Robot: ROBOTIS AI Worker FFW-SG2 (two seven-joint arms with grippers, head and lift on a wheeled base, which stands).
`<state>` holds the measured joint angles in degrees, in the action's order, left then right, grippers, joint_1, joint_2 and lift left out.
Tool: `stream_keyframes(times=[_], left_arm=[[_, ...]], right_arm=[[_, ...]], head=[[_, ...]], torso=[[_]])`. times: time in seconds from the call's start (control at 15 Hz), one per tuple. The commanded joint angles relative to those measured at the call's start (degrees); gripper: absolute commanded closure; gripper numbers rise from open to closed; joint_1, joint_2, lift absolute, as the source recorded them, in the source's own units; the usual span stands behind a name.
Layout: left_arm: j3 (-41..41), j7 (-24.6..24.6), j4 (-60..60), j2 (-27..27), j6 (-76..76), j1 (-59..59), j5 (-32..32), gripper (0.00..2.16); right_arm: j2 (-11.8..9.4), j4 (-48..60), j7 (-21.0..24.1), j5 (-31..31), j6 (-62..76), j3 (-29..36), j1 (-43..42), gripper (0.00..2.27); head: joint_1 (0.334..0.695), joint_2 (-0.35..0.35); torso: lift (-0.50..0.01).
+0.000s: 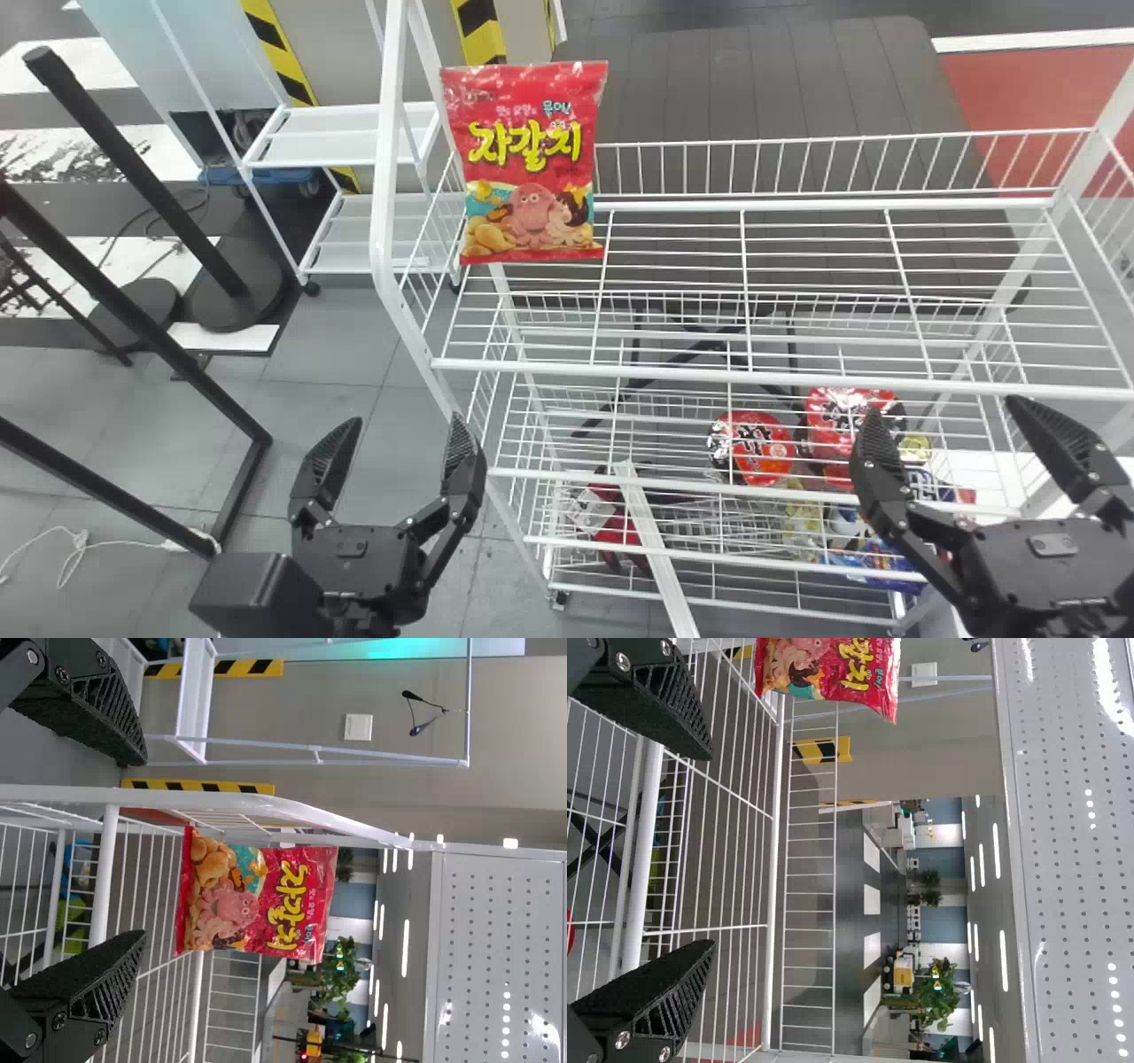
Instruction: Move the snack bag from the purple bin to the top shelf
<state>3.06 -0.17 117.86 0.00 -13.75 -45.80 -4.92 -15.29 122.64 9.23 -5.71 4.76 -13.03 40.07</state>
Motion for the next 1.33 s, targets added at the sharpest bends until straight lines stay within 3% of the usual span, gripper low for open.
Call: stream_keyframes(times=[0.0, 1.27], left_arm=[[-0.07, 0.0, 0.0, -0.15, 0.0, 0.1, 0.0, 0.14], [-0.78, -0.27, 0.96, -0.15, -0.35, -1.13, 0.26, 0.13]], right_arm=[[0.0, 0.14, 0.0, 0.0, 0.02, 0.02, 0.01, 0.03], [-1.05, 2.78, 0.0, 1.32, 0.02, 0.11, 2.29, 0.02]], head=[[0.695, 0.171], [0.695, 0.167]], torso=[[-0.029], [-0.105]])
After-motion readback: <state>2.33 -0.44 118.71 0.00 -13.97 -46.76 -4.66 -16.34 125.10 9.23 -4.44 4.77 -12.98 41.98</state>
